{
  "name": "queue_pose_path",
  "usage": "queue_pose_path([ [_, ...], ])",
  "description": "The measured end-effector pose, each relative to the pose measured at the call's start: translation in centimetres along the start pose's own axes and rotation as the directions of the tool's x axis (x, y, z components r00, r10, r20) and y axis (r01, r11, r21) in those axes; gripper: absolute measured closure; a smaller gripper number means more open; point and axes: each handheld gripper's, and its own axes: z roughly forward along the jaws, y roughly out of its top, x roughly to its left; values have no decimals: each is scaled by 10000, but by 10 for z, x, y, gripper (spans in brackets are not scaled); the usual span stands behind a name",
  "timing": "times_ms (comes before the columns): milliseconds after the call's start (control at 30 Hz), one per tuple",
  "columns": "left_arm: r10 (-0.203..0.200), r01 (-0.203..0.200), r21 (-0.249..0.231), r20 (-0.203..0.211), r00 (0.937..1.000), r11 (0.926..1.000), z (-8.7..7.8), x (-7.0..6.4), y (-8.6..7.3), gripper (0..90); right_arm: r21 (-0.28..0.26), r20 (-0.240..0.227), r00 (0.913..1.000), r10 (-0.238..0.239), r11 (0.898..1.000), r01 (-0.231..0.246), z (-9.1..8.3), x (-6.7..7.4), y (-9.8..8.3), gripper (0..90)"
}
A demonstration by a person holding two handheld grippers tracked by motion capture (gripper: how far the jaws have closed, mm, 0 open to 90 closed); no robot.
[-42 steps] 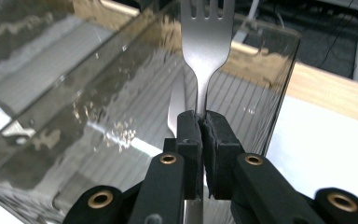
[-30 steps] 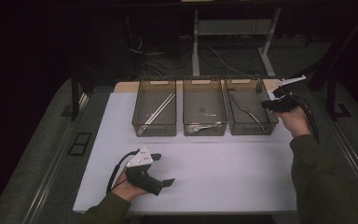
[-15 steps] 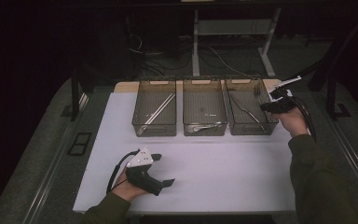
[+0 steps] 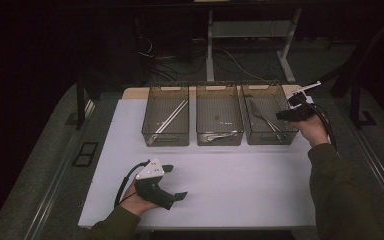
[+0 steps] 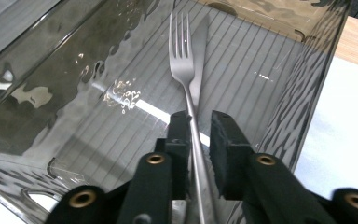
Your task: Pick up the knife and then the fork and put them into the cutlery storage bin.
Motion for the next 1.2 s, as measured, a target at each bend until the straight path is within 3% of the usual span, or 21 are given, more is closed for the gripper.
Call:
queue_pose_path([
  [233, -49, 49, -37, -40, 10000, 10000, 0, 0, 0, 0, -389, -304, 9961, 829, 9957, -840, -7, -5, -1, 575],
  [433, -124, 123, -100, -99, 9999, 9999, 0, 0, 0, 0, -678, -816, 9901, 1140, 9905, -1196, -14, -8, -2, 493],
  [867, -11, 11, 40, -114, 9999, 10000, 1, 1, -1, 0, -1516, -1452, 9865, 756, 9836, -977, -28, 3, -12, 409],
  [1200, -96, 96, -36, -119, 9999, 9999, 0, -1, -1, 0, -2023, -1738, 9848, 78, 9784, -434, -40, 21, -27, 374],
])
